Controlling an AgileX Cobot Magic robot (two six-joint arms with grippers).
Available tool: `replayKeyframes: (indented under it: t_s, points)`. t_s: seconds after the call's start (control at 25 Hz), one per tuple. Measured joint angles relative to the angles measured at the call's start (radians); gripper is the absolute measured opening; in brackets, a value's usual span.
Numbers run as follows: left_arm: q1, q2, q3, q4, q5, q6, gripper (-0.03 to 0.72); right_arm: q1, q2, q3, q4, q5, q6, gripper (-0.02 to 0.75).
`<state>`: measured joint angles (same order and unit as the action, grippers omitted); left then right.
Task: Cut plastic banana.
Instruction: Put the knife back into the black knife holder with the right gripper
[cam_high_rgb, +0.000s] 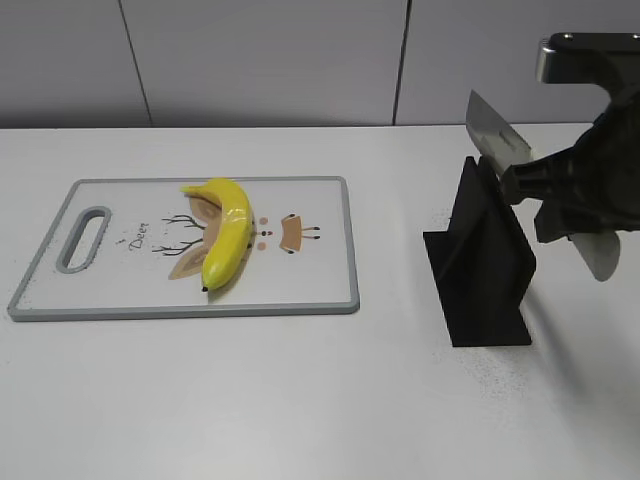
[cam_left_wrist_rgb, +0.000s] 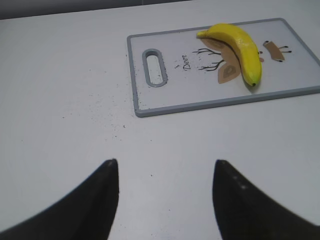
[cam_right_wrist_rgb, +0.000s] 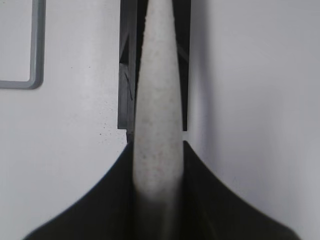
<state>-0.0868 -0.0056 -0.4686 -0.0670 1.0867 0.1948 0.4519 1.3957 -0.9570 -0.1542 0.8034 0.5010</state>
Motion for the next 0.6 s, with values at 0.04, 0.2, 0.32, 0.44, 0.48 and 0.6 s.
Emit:
replayKeyframes:
  t_s: [0.04, 0.2, 0.32, 0.44, 0.48, 0.6]
  points:
    - [0.000, 0.000, 0.000, 0.000, 0.000, 0.000, 0.579, 0.000, 0.004, 0.000, 0.000, -0.004, 0.000, 0.162]
    - [0.000, 0.000, 0.000, 0.000, 0.000, 0.000, 0.579, 0.000, 0.014, 0.002, 0.003, 0.000, 0.000, 0.162]
    - [0.000, 0.000, 0.000, 0.000, 0.000, 0.000, 0.579, 0.000, -0.002, 0.002, 0.003, 0.000, 0.001, 0.162]
    - [0.000, 0.000, 0.000, 0.000, -0.001, 0.000, 0.579, 0.000, -0.015, 0.002, 0.003, 0.000, 0.001, 0.162]
    - [0.000, 0.000, 0.000, 0.000, -0.001, 0.000, 0.579, 0.000, -0.015, 0.002, 0.004, 0.000, 0.001, 0.162]
    - [0.000, 0.000, 0.000, 0.000, -0.001, 0.000, 0.579, 0.000, -0.015, 0.002, 0.009, 0.000, 0.001, 0.162]
